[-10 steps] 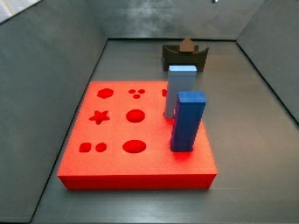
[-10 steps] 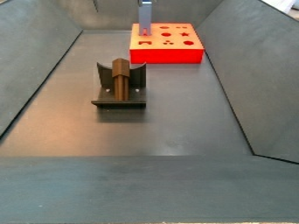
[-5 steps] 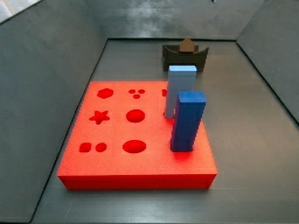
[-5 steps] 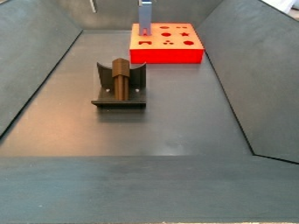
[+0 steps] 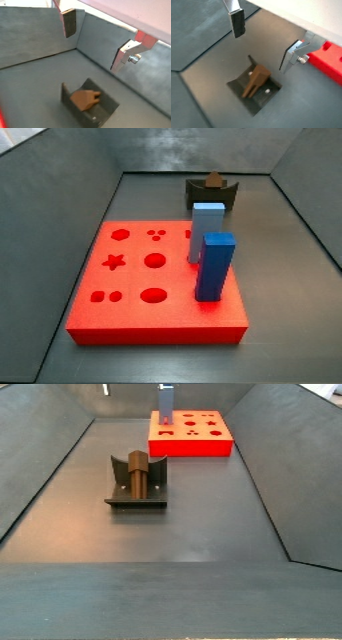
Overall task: Pick up the 3 prong object. Move up. Place the 3 prong object on the fixture. Regrasp the 3 prong object. Move to above the board. Insert the 3 prong object.
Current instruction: Regrasp the 3 prong object.
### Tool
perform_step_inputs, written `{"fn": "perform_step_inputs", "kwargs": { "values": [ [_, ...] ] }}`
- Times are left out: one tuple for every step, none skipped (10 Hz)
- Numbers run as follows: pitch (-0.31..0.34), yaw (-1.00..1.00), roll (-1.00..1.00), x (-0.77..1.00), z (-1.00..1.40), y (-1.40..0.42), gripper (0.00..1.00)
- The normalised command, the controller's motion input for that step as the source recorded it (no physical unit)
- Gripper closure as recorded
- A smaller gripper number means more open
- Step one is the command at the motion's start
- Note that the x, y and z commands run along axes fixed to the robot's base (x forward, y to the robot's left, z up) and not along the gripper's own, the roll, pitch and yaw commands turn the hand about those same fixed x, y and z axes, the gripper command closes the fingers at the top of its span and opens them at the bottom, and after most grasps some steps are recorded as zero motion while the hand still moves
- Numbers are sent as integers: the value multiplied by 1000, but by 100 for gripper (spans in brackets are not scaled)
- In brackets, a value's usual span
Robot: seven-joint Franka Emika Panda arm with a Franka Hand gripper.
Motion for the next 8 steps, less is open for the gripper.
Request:
{"fn": "perform_step_inputs", "kwargs": {
  "values": [
    [30, 19, 1000, 40, -12, -23, 0],
    [43, 23, 1000, 49, -8, -26, 0],
    [65, 30, 1000, 66, -12, -28, 0],
    [78, 36, 1000, 76, -16, -30, 0],
    [115, 52, 1000, 90, -18, -34, 0],
    [158, 77, 1000, 102, -17, -38, 0],
    [183, 105, 940, 105, -16, -43, 0],
    [181, 121, 818, 107, -20, -42, 0]
  ]
}}
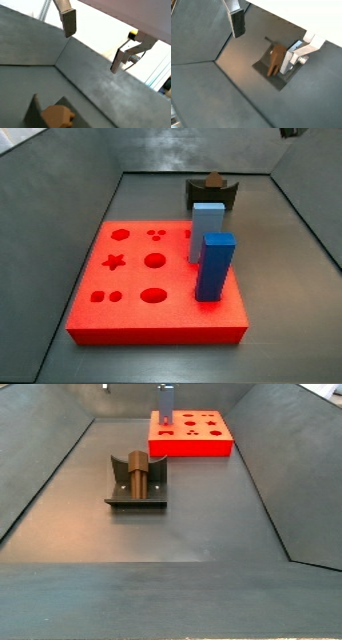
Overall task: Pick up the 3 prong object. Move up. Place the 3 prong object on the fixture. Regrasp the 3 prong object. Move to above the board. Insert the 3 prong object.
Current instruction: Regrasp the 3 prong object.
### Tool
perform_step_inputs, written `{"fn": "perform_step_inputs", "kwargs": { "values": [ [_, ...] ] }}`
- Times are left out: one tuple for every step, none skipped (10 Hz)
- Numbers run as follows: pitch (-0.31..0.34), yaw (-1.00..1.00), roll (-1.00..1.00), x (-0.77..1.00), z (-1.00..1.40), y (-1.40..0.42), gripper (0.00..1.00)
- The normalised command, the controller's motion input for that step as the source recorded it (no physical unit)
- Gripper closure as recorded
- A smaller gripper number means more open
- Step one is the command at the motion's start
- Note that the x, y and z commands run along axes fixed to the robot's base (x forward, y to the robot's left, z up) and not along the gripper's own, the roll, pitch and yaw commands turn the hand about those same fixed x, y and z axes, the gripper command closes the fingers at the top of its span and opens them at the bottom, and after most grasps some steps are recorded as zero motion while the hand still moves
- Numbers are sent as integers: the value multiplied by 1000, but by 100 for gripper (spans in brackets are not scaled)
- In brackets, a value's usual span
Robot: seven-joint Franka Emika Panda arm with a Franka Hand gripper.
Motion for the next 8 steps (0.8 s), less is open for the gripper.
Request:
{"fn": "perform_step_inputs", "kwargs": {
  "values": [
    [169, 151, 575, 113, -20, -48, 0],
    [157, 169, 397, 113, -20, -47, 0],
    [123, 187, 243, 102, -9, -30, 0],
    [101, 193, 204, 93, -7, -32, 0],
    [-31, 125, 194, 38, -1000, 71, 0],
    [-42, 119, 191, 41, -1000, 72, 0],
    [-64, 91, 158, 49, -1000, 63, 0],
    [-72, 70, 121, 55, -1000, 59, 0]
  ]
}}
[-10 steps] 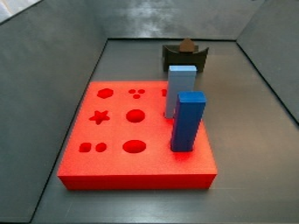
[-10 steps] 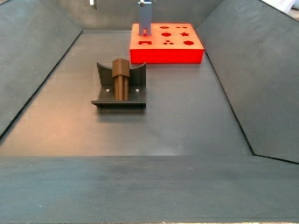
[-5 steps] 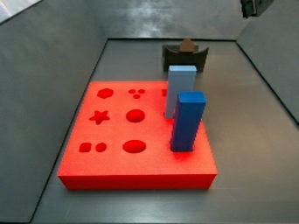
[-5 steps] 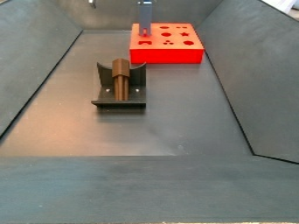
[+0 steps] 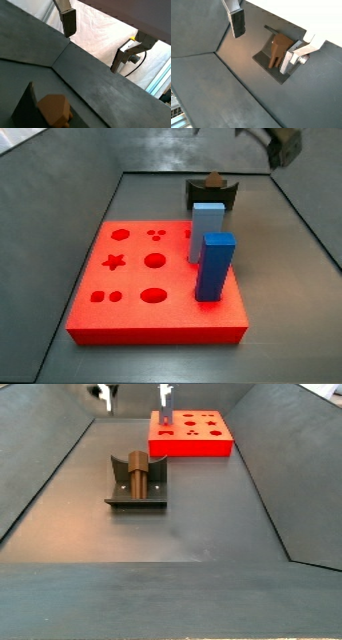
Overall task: Pick up the 3 prong object. Move up. Place the 3 prong object on the fixture. Regrasp the 3 prong object. Move to above the board. Insert the 3 prong object.
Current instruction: Regrasp the 3 prong object.
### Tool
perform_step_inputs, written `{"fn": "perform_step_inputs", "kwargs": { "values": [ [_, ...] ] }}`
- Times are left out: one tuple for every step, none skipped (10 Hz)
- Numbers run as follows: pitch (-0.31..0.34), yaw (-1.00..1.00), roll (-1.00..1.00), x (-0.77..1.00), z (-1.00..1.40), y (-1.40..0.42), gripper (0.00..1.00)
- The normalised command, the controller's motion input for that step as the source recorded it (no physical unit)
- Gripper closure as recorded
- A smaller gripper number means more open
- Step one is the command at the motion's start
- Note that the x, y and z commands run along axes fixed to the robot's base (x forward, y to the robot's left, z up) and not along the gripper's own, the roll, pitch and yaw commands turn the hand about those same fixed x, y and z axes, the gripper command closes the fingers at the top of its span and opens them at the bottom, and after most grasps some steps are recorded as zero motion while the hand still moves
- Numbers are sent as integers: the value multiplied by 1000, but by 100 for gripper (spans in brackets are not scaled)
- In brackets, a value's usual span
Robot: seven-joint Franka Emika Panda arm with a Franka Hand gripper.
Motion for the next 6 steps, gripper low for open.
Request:
{"fn": "perform_step_inputs", "kwargs": {
  "values": [
    [-79, 42, 83, 67, -1000, 56, 0],
    [-77, 31, 74, 70, -1000, 54, 0],
    [-72, 10, 65, 81, -1000, 46, 0],
    [-62, -2, 59, 88, -1000, 44, 0],
    [-44, -12, 57, 101, -1000, 35, 0],
    [-34, -13, 61, 107, -1000, 31, 0]
  ]
}}
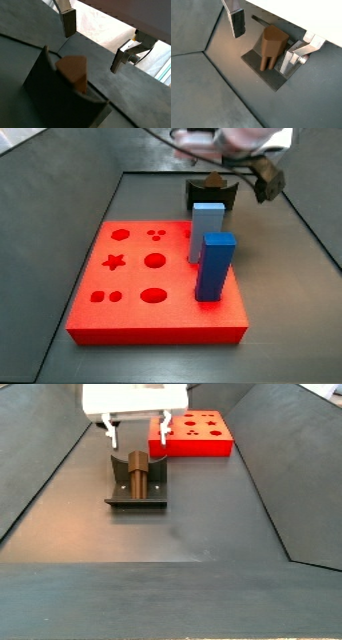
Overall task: Pick up the 3 prong object. Move up. Place the 3 prong object on the fixture. Regrasp the 3 prong object. Move to above the board. Insert the 3 prong object.
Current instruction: Regrasp the 3 prong object.
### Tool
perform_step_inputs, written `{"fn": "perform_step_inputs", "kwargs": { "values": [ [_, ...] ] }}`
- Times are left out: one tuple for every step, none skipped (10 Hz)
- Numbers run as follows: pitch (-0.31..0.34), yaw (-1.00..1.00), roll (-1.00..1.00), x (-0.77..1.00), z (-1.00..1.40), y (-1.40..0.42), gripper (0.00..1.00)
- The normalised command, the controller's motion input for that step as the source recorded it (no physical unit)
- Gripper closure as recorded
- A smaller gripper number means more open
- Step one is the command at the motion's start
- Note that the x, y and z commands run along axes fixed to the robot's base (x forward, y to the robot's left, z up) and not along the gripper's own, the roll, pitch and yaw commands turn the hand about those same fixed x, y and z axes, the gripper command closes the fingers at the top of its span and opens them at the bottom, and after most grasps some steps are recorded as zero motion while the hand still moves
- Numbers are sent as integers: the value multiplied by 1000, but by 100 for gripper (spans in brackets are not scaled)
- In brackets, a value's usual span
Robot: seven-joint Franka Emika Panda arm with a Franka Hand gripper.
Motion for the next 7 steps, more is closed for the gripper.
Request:
{"fn": "perform_step_inputs", "kwargs": {
  "values": [
    [-13, -13, 62, 118, -949, 20, 0],
    [1, -7, 61, 110, -803, 15, 0],
    [10, 4, 64, 94, -616, 5, 0],
    [8, 10, 66, 85, -531, 2, 0],
    [3, 22, 61, 76, -354, -1, 0],
    [3, 31, 56, 72, -220, -4, 0],
    [0, 0, 0, 0, 0, 0, 100]
  ]
}}
